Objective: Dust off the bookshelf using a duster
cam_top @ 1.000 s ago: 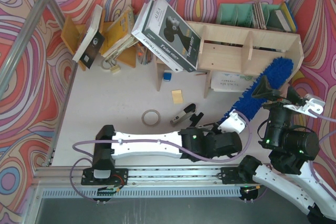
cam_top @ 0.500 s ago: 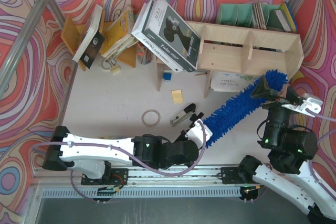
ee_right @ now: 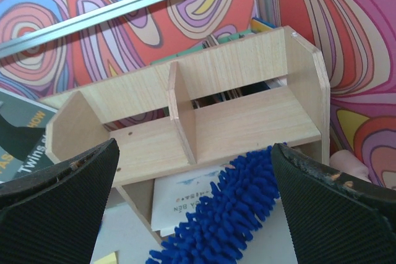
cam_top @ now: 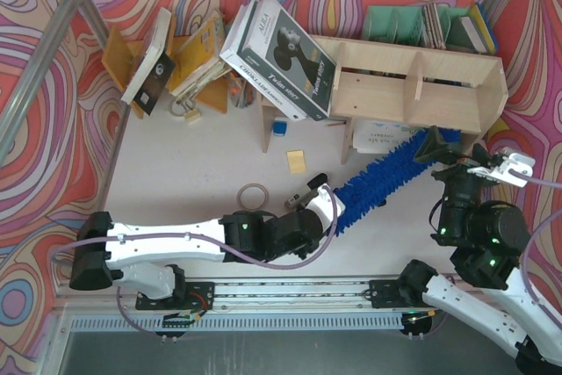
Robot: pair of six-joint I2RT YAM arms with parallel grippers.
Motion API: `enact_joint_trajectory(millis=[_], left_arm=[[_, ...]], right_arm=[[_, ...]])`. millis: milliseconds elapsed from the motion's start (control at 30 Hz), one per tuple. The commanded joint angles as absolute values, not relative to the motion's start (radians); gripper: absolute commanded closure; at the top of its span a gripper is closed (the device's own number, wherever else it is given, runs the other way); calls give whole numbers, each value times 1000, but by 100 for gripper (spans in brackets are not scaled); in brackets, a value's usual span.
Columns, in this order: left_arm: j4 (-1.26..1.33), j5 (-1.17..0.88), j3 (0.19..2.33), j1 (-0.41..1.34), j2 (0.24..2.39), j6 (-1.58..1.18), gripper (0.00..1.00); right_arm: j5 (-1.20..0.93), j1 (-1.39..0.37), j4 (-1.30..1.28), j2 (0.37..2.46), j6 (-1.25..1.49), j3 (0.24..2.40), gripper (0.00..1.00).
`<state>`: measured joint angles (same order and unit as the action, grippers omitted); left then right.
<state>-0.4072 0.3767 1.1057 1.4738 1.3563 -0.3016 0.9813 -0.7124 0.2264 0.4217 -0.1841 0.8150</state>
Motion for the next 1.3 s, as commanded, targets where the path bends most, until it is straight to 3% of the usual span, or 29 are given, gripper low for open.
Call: enact_joint_trajectory(millis=[0, 333, 500, 967, 1267], left_arm=[[-295, 329, 1119, 1409, 1395, -254, 100], [-266, 336, 1175, 1315, 1492, -257, 100], [-151, 404, 1135, 1309, 1467, -281, 100], [-126, 608, 1036, 1309, 1400, -505, 100], [-126, 576, 1042, 1309, 1407, -541, 100]], right_arm=[[1019, -707, 275, 423, -211, 762, 1], [1060, -709, 269, 422, -182, 743, 1], [1084, -709, 258, 415, -176, 738, 1], [1070, -708, 189, 380, -110, 757, 1], [1064, -709, 183, 420, -105, 763, 1]])
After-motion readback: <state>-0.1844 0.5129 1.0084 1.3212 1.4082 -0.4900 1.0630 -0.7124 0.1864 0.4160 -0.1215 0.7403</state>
